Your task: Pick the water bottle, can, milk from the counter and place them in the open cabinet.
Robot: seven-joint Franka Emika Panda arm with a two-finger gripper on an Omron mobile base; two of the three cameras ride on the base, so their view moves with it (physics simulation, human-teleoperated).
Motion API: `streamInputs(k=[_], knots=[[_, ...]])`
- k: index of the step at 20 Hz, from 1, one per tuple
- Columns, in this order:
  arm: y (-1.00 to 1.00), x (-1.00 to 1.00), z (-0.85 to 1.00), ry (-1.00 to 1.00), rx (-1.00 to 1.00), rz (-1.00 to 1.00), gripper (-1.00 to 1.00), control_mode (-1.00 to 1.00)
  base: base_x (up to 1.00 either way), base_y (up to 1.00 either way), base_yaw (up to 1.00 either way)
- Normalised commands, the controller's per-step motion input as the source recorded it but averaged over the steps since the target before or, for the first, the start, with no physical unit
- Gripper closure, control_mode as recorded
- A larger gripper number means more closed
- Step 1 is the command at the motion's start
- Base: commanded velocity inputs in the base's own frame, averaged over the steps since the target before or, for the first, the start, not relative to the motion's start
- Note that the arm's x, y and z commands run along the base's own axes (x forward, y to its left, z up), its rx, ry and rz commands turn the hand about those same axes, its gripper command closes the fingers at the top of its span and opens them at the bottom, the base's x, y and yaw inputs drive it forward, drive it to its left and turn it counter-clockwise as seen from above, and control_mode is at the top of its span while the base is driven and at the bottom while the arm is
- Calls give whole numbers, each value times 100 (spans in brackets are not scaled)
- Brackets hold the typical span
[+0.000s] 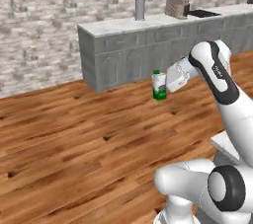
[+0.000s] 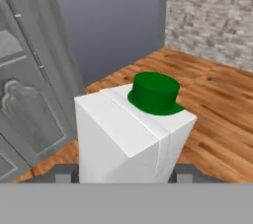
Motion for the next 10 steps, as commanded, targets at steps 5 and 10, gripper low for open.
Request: streamInputs(k=[5, 10], knots=[[0, 0, 0, 0, 0, 0, 100, 100, -67, -51, 82], [0, 0, 0, 0, 0, 0, 100, 100, -75, -91, 66]])
